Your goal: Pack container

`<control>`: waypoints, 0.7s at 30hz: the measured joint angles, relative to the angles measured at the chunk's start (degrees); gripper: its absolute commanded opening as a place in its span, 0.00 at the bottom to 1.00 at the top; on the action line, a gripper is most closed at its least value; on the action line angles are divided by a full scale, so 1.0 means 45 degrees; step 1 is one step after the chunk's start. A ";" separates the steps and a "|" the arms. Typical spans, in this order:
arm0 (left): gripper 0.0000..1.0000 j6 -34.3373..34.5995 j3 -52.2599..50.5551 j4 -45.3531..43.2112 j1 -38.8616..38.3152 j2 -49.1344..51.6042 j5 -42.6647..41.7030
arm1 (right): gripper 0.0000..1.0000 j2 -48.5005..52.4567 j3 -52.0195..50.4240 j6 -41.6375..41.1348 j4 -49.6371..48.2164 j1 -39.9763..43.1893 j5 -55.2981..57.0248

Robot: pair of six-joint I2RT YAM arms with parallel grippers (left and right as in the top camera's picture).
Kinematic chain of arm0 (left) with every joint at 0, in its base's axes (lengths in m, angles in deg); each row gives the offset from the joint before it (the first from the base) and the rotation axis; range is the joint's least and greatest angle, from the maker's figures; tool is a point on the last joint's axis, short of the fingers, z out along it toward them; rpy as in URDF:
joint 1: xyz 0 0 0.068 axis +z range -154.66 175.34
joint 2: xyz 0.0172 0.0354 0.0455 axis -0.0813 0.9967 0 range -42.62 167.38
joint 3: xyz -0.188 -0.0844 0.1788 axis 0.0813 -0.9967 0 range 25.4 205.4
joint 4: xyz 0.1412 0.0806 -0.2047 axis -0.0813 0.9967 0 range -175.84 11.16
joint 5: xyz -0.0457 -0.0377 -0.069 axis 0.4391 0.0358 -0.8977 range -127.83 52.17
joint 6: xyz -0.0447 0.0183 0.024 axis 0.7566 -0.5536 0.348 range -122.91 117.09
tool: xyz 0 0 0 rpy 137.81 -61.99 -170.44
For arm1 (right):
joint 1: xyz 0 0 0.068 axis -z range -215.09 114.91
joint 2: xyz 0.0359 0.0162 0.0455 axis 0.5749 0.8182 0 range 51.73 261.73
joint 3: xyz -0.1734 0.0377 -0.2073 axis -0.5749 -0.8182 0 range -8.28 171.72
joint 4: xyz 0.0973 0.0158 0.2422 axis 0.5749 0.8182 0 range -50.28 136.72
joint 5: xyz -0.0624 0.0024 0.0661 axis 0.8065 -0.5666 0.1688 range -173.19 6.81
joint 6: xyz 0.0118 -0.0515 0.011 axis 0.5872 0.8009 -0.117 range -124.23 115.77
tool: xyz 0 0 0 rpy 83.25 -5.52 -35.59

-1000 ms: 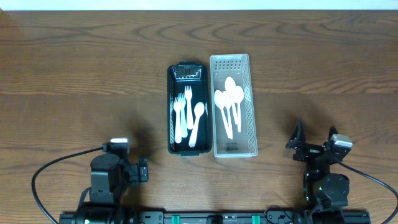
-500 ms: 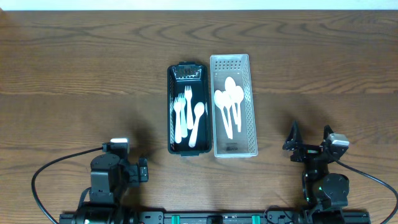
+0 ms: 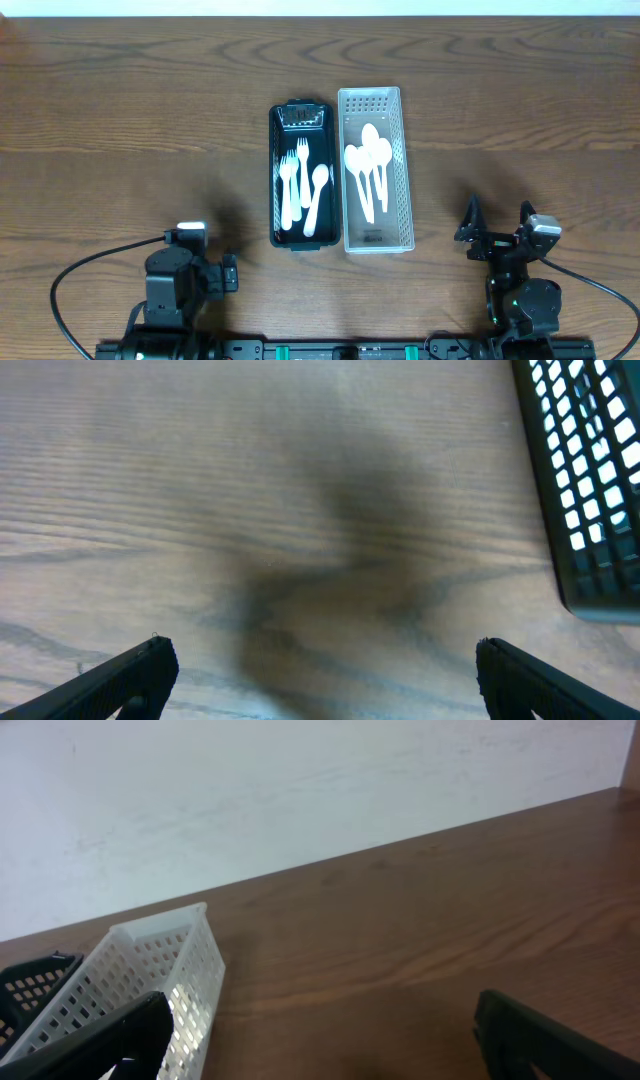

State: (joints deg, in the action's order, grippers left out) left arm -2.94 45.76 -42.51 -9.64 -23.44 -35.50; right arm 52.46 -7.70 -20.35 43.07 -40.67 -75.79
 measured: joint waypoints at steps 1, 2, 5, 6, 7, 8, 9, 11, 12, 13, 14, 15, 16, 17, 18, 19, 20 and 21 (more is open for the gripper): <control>0.98 -0.0005 0.0000 -0.0117 0.0024 -0.0068 0.0063 | 0.99 0.0000 0.0000 0.0000 0.0000 0.0000 0.0000; 0.98 0.0000 -0.0015 -0.0447 0.0097 -0.0223 0.0146 | 0.99 0.0000 0.0000 0.0000 0.0000 0.0000 0.0000; 0.98 -0.0019 -0.0146 -0.2948 0.0291 -0.1122 0.0248 | 0.99 0.0000 0.0000 0.0000 0.0000 0.0000 -0.0015; 0.98 -0.0034 -0.0165 -0.3628 0.0335 -0.1399 0.0248 | 0.99 0.0000 0.0000 0.0000 0.0000 0.0000 -0.0019; 0.98 -0.0121 -0.0301 -0.4590 0.0345 -0.1749 0.0282 | 0.99 0.0000 0.0000 0.0000 0.0005 0.0000 -0.0019; 0.98 -0.0282 -0.0500 -0.5542 0.0355 -0.2123 0.0291 | 0.99 0.0000 0.0000 0.0000 0.0005 0.0000 -0.0024; 0.98 -0.0389 -0.0670 -0.6188 0.0359 -0.2390 0.0306 | 0.99 0.0000 0.0000 0.0000 0.0005 0.0000 -0.0024; 0.98 -0.0636 -0.1258 -0.7495 0.0398 -0.2987 0.0335 | 0.99 0.0000 0.0000 0.0000 0.0005 0.0000 -0.0029; 0.98 -0.0704 -0.1554 -0.7883 0.0413 -0.3191 0.0345 | 0.99 0.0000 0.0000 0.0000 0.0005 0.0000 -0.0024; 0.98 -0.0767 -0.1919 -0.8310 0.0418 -0.3400 0.0340 | 0.99 0.0000 0.0000 0.0000 0.0005 0.0000 -0.0024; 0.98 -0.0821 -0.2317 -0.8718 0.0418 -0.3614 0.0345 | 0.99 0.0000 -0.0005 0.0000 0.0005 0.0000 -0.0029; 0.98 -0.0874 -0.2749 -0.9122 0.0418 -0.3818 0.0340 | 0.99 0.0000 -0.0005 0.0000 0.0005 0.0000 -0.0024; 0.98 -0.0937 -0.3186 -0.9612 0.0418 -0.3968 0.0345 | 0.99 0.0000 0.0000 0.0000 0.0005 0.0000 -0.0029; 0.98 -0.0971 -0.3560 -0.9957 0.0418 -0.4051 0.0340 | 0.99 0.0000 -0.0005 0.0000 0.0005 0.0000 -0.0024; 0.98 -0.1001 -0.3818 -1.0224 0.0418 -0.4080 0.0340 | 0.99 0.0000 0.0000 0.0000 0.0005 0.0000 -0.0029; 0.98 -0.1010 -0.4090 -1.0472 0.0418 -0.4085 0.0340 | 0.99 0.0000 -0.0005 0.0000 0.0005 0.0000 -0.0029; 0.98 -0.1010 -0.4269 -1.0584 0.0418 -0.4095 0.0340 | 0.99 0.0000 -0.0005 0.0000 0.0005 0.0000 -0.0029; 0.98 -0.1005 -0.4376 -1.0579 0.0418 -0.4099 0.0340 | 0.99 0.0000 0.0000 0.0000 0.0005 0.0000 -0.0024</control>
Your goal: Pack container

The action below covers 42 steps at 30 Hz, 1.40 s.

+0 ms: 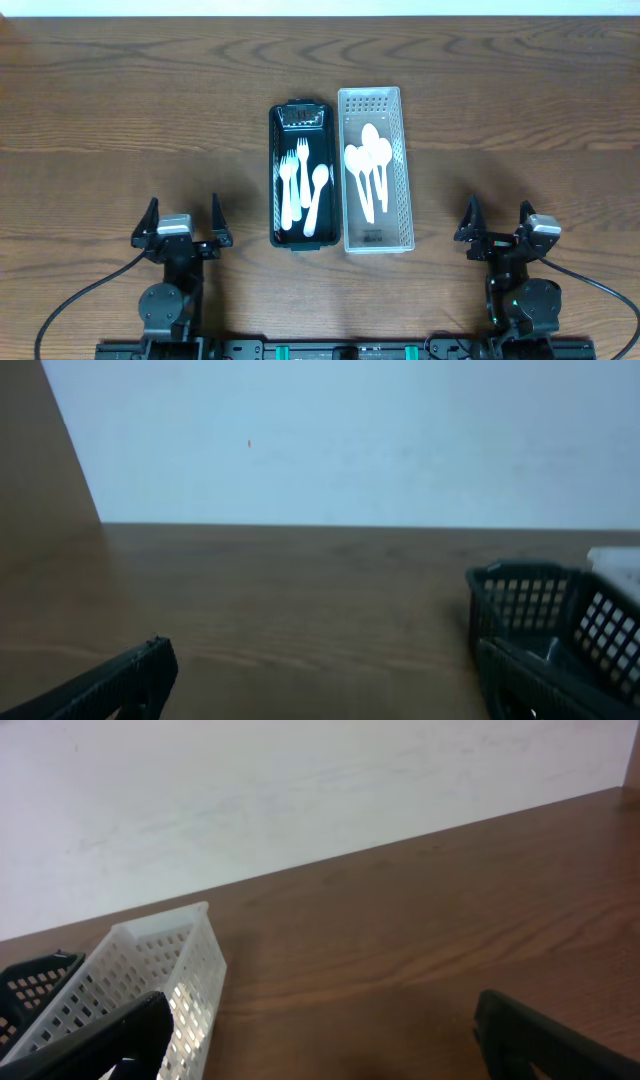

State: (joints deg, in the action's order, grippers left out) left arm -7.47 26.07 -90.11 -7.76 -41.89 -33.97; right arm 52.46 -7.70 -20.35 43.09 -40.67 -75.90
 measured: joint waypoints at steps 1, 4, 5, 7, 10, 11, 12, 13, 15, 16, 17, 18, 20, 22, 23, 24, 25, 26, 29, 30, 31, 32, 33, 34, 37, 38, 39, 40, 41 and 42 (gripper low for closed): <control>0.98 0.0000 -0.0049 0.0049 0.0000 0.0000 0.0000 | 0.99 0.0000 -0.0005 -0.0005 0.0000 0.0000 -0.0005; 0.98 0.0000 -0.0053 0.0393 0.0000 -0.0010 0.0000 | 0.99 0.0000 -0.0005 0.0000 0.0000 0.0000 -0.0005; 0.98 0.0000 -0.0053 0.0588 0.0000 -0.0015 0.0000 | 0.99 0.0000 -0.0005 0.0000 0.0000 0.0000 -0.0005; 0.98 0.0000 -0.0039 0.0831 0.0000 -0.0024 -0.0010 | 0.99 0.0000 -0.0005 0.0000 0.0000 0.0000 -0.0005; 0.98 0.0000 0.0073 0.1161 0.0000 -0.0034 -0.0058 | 0.99 0.0000 -0.0005 0.0000 0.0000 0.0000 -0.0005; 0.98 0.0000 0.0112 0.1219 0.0000 -0.0034 -0.0068 | 0.99 0.0000 0.0000 -0.0005 0.0000 0.0000 -0.0005; 0.98 0.0000 0.0136 0.1258 0.0000 -0.0034 -0.0068 | 0.99 0.0000 -0.0005 0.0000 0.0000 0.0000 -0.0005; 0.98 0.0000 0.0146 0.1277 0.0000 -0.0034 -0.0068 | 0.99 0.0000 -0.0005 0.0000 0.0000 0.0000 -0.0005; 0.98 0.0000 0.0151 0.1287 0.0000 -0.0034 -0.0068 | 0.99 0.0000 -0.0005 0.0000 0.0000 0.0000 -0.0005; 0.98 0.0000 0.0151 0.1292 0.0000 -0.0034 -0.0068 | 0.99 0.0000 -0.0005 0.0000 0.0000 0.0000 -0.0005; 0.98 0.0000 0.0155 0.1297 0.0000 -0.0034 -0.0068 | 0.99 0.0000 0.0000 0.0000 0.0000 0.0000 -0.0005; 0.98 0.0000 0.0155 0.1297 0.0000 -0.0034 -0.0068 | 0.99 0.0000 0.0000 0.0000 0.0000 0.0000 -0.0005; 0.98 0.0000 0.0160 0.1302 0.0000 -0.0034 -0.0068 | 0.99 0.0000 -0.0005 0.0000 0.0000 0.0000 -0.0005; 0.98 0.0000 0.0160 0.1302 0.0000 -0.0034 -0.0068 | 0.99 0.0000 -0.0005 -0.0005 0.0000 0.0000 -0.0005; 0.98 0.0000 0.0160 0.1302 0.0000 -0.0034 -0.0068 | 0.99 0.0000 -0.0005 0.0000 0.0000 0.0000 -0.0005; 0.98 0.0000 0.0160 0.1307 0.0000 -0.0034 -0.0068 | 0.99 0.0000 -0.0005 0.0005 0.0000 0.0000 -0.0005; 0.98 0.0000 0.0160 0.1307 0.0000 -0.0034 -0.0068 | 0.99 0.0000 -0.0005 0.0102 0.0000 0.0000 0.0005; 0.98 0.0000 0.0160 0.1302 0.0000 -0.0034 -0.0068 | 0.99 0.0000 0.0000 0.0359 0.0000 0.0000 0.0024; 0.98 0.0000 0.0160 0.1307 0.0000 -0.0034 -0.0068 | 0.99 0.0005 -0.0005 0.1787 0.0000 0.0000 0.0044; 0.98 0.0000 0.0160 0.1307 0.0000 -0.0034 -0.0068 | 0.99 0.0015 0.0000 0.2375 0.0000 0.0000 0.0049; 0.98 0.0000 0.0160 0.1307 0.0000 -0.0034 -0.0068 | 0.99 0.0039 0.0000 0.2987 0.0000 0.0000 0.0049; 0.98 0.0000 0.0160 0.1307 0.0000 -0.0034 -0.0068 | 0.99 0.0078 0.0000 0.3609 0.0000 0.0000 0.0044; 0.98 0.0000 0.0160 0.1307 0.0000 -0.0034 -0.0068 | 0.99 0.0102 -0.0005 0.4133 0.0000 0.0000 0.0044; 0.98 0.0000 0.0160 0.1307 0.0000 -0.0034 -0.0068 | 0.99 0.0121 -0.0005 0.4595 0.0000 0.0000 0.0049; 0.98 0.0000 0.0160 0.1307 0.0000 -0.0034 -0.0068 | 0.99 0.0151 0.0000 0.5537 0.0000 0.0000 0.0049; 0.98 0.0000 0.0160 0.1307 0.0000 -0.0034 -0.0068 | 0.99 0.0151 0.0000 0.5731 0.0000 0.0000 0.0049; 0.98 0.0000 0.0160 0.1311 0.0000 -0.0034 -0.0068 | 0.99 0.0151 -0.0005 0.5911 0.0000 0.0000 0.0049; 0.98 0.0000 0.0160 0.1311 0.0000 -0.0034 -0.0068 | 0.99 0.0151 -0.0005 0.6023 0.0000 0.0000 0.0049; 0.98 0.0000 0.0160 0.1311 0.0000 -0.0034 -0.0068 | 0.99 0.0151 -0.0005 0.6135 0.0000 0.0000 0.0049; 0.98 0.0000 0.0160 0.1311 0.0000 -0.0034 -0.0068 | 0.99 0.0151 -0.0005 0.6203 0.0000 0.0000 0.0049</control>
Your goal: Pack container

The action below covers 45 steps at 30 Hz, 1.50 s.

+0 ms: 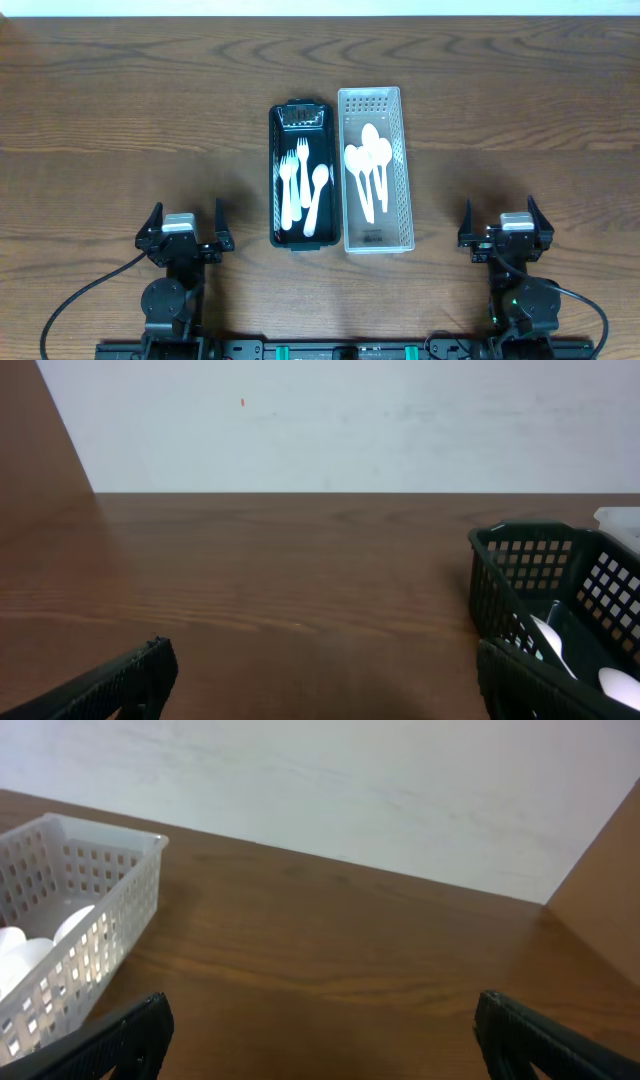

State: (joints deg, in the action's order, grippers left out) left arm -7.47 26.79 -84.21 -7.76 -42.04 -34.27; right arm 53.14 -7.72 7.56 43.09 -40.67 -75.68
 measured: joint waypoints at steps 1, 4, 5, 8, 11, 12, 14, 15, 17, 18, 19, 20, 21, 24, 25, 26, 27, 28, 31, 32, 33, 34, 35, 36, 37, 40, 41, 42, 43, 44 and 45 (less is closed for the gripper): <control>0.98 0.0000 0.0000 0.0000 0.0000 0.0000 0.0000 | 0.99 0.0000 0.0000 0.0073 0.0000 0.0000 0.0000; 0.98 0.0000 0.0000 0.0000 0.0000 0.0000 0.0000 | 0.99 0.0000 0.0000 0.0185 0.0000 0.0000 0.0000; 0.98 0.0000 0.0000 0.0000 0.0000 0.0000 0.0000 | 0.99 0.0000 0.0000 0.0194 0.0000 0.0000 0.0000; 0.98 0.0000 0.0000 0.0000 0.0000 0.0000 0.0000 | 0.99 0.0000 0.0005 0.0233 -0.0005 0.0000 0.0000; 0.98 0.0000 0.0000 0.0000 0.0000 0.0000 0.0000 | 0.99 0.0005 0.0000 0.0267 0.0000 0.0000 0.0000; 0.98 0.0000 0.0000 0.0000 0.0000 0.0000 0.0000 | 0.99 0.0005 0.0000 0.0277 0.0000 0.0000 0.0000; 0.98 0.0000 0.0000 0.0000 0.0000 0.0000 0.0000 | 0.99 0.0005 0.0000 0.0282 0.0000 0.0000 0.0000; 0.98 0.0000 0.0000 0.0000 0.0000 0.0000 0.0000 | 0.99 0.0005 0.0000 0.0282 0.0000 0.0000 0.0000; 0.98 0.0000 0.0000 0.0000 0.0000 0.0000 0.0000 | 0.99 0.0010 0.0000 0.0282 0.0000 0.0000 0.0000; 0.98 0.0000 0.0000 0.0000 0.0000 0.0000 0.0000 | 0.99 0.0010 0.0005 0.0282 0.0000 0.0000 0.0000; 0.98 0.0000 0.0000 0.0000 0.0000 0.0000 0.0000 | 0.99 0.0010 0.0005 0.0282 0.0000 0.0000 0.0000; 0.98 0.0000 0.0000 0.0000 0.0000 0.0000 0.0000 | 0.99 0.0010 0.0000 0.0282 0.0000 0.0000 0.0000; 0.98 0.0000 0.0000 0.0000 0.0000 0.0000 0.0000 | 0.99 0.0010 0.0000 0.0287 0.0000 0.0000 0.0000; 0.98 0.0000 0.0000 0.0000 0.0000 0.0000 0.0000 | 0.99 0.0010 0.0000 0.0287 0.0000 0.0000 0.0000; 0.98 0.0000 0.0000 0.0000 0.0000 0.0000 0.0000 | 0.99 0.0010 0.0000 0.0282 0.0000 0.0000 0.0000; 0.98 0.0000 0.0000 0.0000 0.0000 0.0000 0.0000 | 0.99 0.0010 0.0000 0.0287 0.0000 0.0000 0.0000; 0.98 0.0000 0.0000 0.0000 0.0000 0.0000 0.0000 | 0.99 0.0010 0.0000 0.0282 0.0000 0.0000 0.0000; 0.98 0.0000 0.0000 0.0000 0.0000 0.0000 0.0000 | 0.99 0.0010 0.0000 0.0282 0.0000 0.0000 0.0000; 0.98 0.0000 0.0000 0.0000 0.0000 0.0000 0.0000 | 0.99 0.0010 0.0005 0.0287 0.0000 0.0000 0.0000; 0.98 0.0000 0.0000 0.0000 0.0000 0.0000 0.0000 | 0.99 0.0010 0.0000 0.0287 0.0000 0.0000 0.0000; 0.98 0.0000 0.0000 0.0000 0.0000 0.0000 0.0000 | 0.99 0.0010 0.0000 0.0287 0.0000 0.0000 0.0000; 0.98 0.0000 0.0000 0.0000 0.0000 0.0000 0.0000 | 0.99 0.0010 0.0000 0.0287 0.0000 0.0000 0.0000; 0.98 0.0000 0.0000 0.0000 0.0000 0.0000 0.0000 | 0.99 0.0010 0.0000 0.0287 0.0000 0.0000 0.0000; 0.98 0.0000 0.0000 0.0000 0.0000 0.0000 0.0000 | 0.99 0.0010 0.0005 0.0287 0.0000 0.0000 0.0000; 0.98 0.0000 0.0000 0.0000 0.0000 0.0000 0.0000 | 0.99 0.0010 0.0005 0.0287 0.0000 0.0000 0.0000; 0.98 0.0000 0.0000 0.0000 0.0000 0.0000 0.0000 | 0.99 0.0010 0.0000 0.0287 0.0000 0.0000 0.0000; 0.98 0.0000 0.0000 0.0000 0.0000 0.0000 0.0000 | 0.99 0.0010 0.0000 0.0287 0.0000 0.0000 0.0000; 0.98 0.0000 0.0000 0.0000 0.0000 0.0000 0.0000 | 0.99 0.0010 0.0005 0.0287 0.0000 0.0000 0.0000; 0.98 0.0000 0.0000 0.0000 0.0000 0.0000 0.0000 | 0.99 0.0010 0.0000 0.0287 0.0000 0.0000 0.0000; 0.98 0.0000 0.0000 0.0000 0.0000 0.0000 0.0000 | 0.99 0.0010 0.0000 0.0287 0.0000 0.0000 0.0000; 0.98 0.0000 0.0000 0.0000 0.0000 0.0000 0.0000 | 0.99 0.0010 0.0000 0.0287 0.0000 0.0000 0.0000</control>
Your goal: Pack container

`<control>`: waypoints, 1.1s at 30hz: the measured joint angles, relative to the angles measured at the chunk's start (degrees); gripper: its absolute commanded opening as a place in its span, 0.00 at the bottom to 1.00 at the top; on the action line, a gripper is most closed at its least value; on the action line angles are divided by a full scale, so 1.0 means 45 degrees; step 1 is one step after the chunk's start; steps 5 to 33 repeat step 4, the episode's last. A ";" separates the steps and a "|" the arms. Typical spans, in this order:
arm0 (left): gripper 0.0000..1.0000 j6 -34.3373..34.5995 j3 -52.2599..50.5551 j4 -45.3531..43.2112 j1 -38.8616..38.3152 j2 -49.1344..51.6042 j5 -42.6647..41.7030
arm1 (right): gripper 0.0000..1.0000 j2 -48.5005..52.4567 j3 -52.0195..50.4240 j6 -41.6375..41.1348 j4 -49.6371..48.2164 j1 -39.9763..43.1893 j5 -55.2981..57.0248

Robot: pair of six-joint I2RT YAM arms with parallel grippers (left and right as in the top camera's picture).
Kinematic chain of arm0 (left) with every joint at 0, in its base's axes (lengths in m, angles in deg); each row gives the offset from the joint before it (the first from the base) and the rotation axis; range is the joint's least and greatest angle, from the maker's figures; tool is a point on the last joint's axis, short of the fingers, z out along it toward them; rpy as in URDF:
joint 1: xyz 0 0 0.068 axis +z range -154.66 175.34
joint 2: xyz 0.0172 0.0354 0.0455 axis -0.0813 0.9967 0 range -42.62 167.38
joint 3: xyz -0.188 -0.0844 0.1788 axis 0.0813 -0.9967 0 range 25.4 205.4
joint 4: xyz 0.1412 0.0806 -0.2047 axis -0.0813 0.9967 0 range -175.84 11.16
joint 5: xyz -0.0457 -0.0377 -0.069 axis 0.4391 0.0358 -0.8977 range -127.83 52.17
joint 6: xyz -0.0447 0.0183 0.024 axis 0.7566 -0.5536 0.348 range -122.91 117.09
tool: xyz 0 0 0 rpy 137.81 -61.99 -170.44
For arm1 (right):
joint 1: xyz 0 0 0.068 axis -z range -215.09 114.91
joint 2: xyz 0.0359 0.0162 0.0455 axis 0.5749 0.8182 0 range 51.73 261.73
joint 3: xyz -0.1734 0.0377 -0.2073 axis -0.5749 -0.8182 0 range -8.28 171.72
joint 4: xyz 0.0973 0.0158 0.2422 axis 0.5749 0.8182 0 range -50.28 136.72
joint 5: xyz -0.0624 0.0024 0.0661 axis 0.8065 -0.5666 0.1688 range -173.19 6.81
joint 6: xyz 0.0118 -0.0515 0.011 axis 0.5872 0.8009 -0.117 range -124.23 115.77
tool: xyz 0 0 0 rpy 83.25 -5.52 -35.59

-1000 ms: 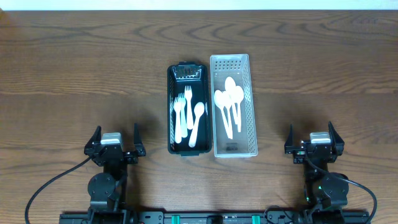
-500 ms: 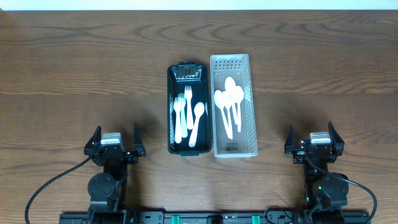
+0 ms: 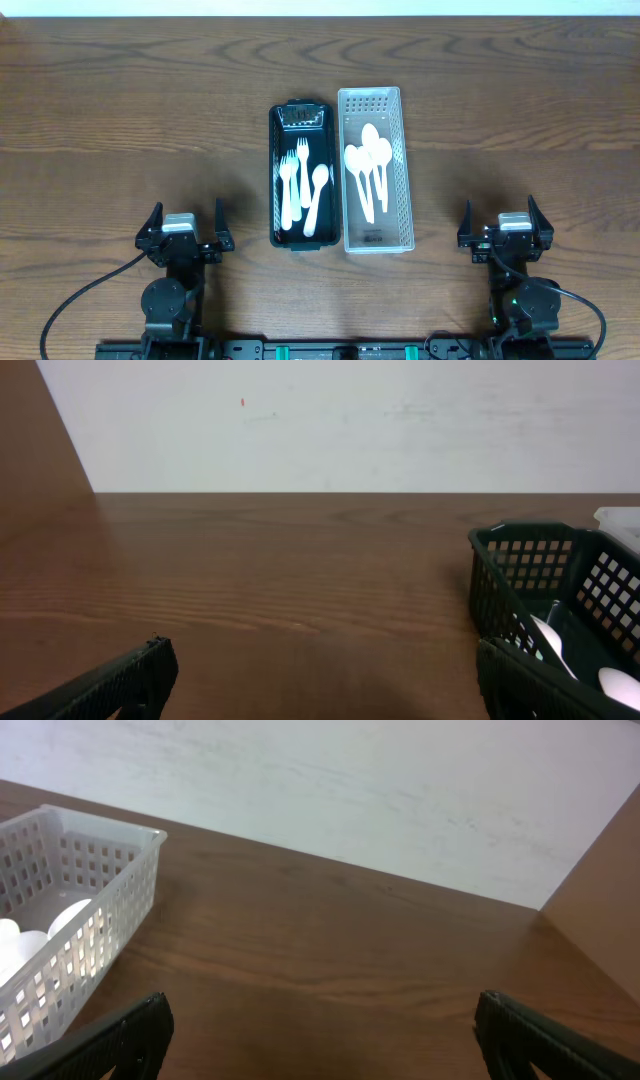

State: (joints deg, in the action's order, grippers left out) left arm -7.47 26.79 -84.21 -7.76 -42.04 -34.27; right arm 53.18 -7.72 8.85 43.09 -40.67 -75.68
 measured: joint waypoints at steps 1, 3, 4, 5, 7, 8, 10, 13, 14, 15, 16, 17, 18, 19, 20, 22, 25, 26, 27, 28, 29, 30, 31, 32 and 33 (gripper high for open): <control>0.98 0.0000 0.0000 0.0000 0.0000 0.0000 0.0000 | 0.99 0.0000 0.0000 0.0000 0.0000 0.0000 0.0000; 0.98 0.0000 0.0000 0.0000 0.0000 0.0000 0.0000 | 0.99 0.0000 0.0005 0.0000 0.0000 0.0000 0.0000; 0.98 0.0000 0.0000 0.0005 0.0000 0.0000 0.0000 | 0.99 0.0000 0.0005 0.0000 0.0000 0.0000 0.0000; 0.98 0.0000 0.0000 0.0005 0.0000 0.0000 0.0000 | 0.99 0.0000 0.0005 0.0000 0.0000 0.0000 0.0000; 0.98 0.0000 0.0000 0.0005 0.0000 0.0000 0.0000 | 0.99 0.0000 0.0005 0.0000 0.0000 0.0000 0.0000; 0.98 0.0000 0.0000 0.0005 0.0000 0.0000 0.0000 | 0.99 0.0000 0.0005 0.0000 0.0000 0.0000 0.0000; 0.98 0.0000 0.0000 0.0005 0.0000 0.0000 0.0000 | 0.99 0.0000 0.0005 0.0000 0.0000 0.0000 0.0000; 0.98 0.0000 0.0000 0.0005 0.0000 0.0000 0.0000 | 0.99 0.0000 0.0005 0.0000 0.0000 0.0000 0.0000; 0.98 0.0000 0.0000 0.0005 0.0000 0.0000 0.0000 | 0.99 0.0000 0.0005 0.0000 0.0000 0.0000 0.0000; 0.98 0.0000 0.0000 0.0005 0.0000 0.0000 0.0000 | 0.99 0.0000 0.0005 0.0000 0.0000 0.0000 0.0000; 0.98 0.0000 0.0000 0.0005 0.0000 0.0000 0.0000 | 0.99 0.0000 0.0005 0.0000 0.0000 0.0000 0.0000; 0.98 0.0000 0.0000 0.0005 0.0000 0.0000 0.0000 | 0.99 0.0000 0.0005 0.0000 0.0000 0.0000 0.0000; 0.98 0.0000 0.0000 0.0005 0.0000 0.0000 0.0000 | 0.99 0.0000 0.0005 0.0000 0.0000 0.0000 0.0000; 0.98 0.0000 0.0000 0.0005 0.0000 0.0000 0.0000 | 0.99 0.0000 0.0005 0.0000 0.0000 0.0000 0.0000; 0.98 0.0000 0.0000 0.0005 0.0000 0.0000 0.0000 | 0.99 0.0000 0.0005 0.0000 0.0000 0.0000 0.0000; 0.98 0.0000 0.0000 0.0005 0.0000 0.0000 0.0000 | 0.99 0.0000 0.0005 0.0000 0.0000 0.0000 0.0000; 0.98 0.0000 0.0000 0.0005 0.0000 0.0000 0.0000 | 0.99 0.0000 0.0005 0.0000 0.0000 0.0000 0.0000; 0.98 0.0000 0.0000 0.0005 0.0000 0.0000 0.0000 | 0.99 0.0000 0.0005 0.0000 0.0000 0.0000 0.0000; 0.98 0.0000 0.0000 0.0005 0.0000 0.0000 0.0000 | 0.99 0.0000 0.0005 0.0000 0.0000 0.0000 0.0000; 0.98 0.0000 0.0000 0.0005 0.0000 0.0000 0.0000 | 0.99 0.0000 0.0005 0.0000 0.0000 0.0000 0.0000; 0.98 0.0000 0.0000 0.0005 0.0000 0.0000 0.0000 | 0.99 0.0000 0.0005 0.0000 0.0000 0.0000 0.0000; 0.98 0.0000 0.0000 0.0005 0.0000 0.0000 0.0000 | 0.99 0.0000 0.0005 0.0000 0.0000 0.0000 0.0000; 0.98 0.0000 0.0000 0.0005 0.0000 0.0000 0.0000 | 0.99 0.0000 0.0005 0.0000 0.0000 0.0000 0.0000; 0.98 0.0000 0.0000 0.0005 0.0000 0.0000 0.0000 | 0.99 0.0000 0.0005 0.0000 0.0000 0.0000 0.0000; 0.98 0.0000 0.0000 0.0005 0.0000 0.0000 0.0000 | 0.99 0.0000 0.0005 0.0000 0.0000 0.0000 0.0000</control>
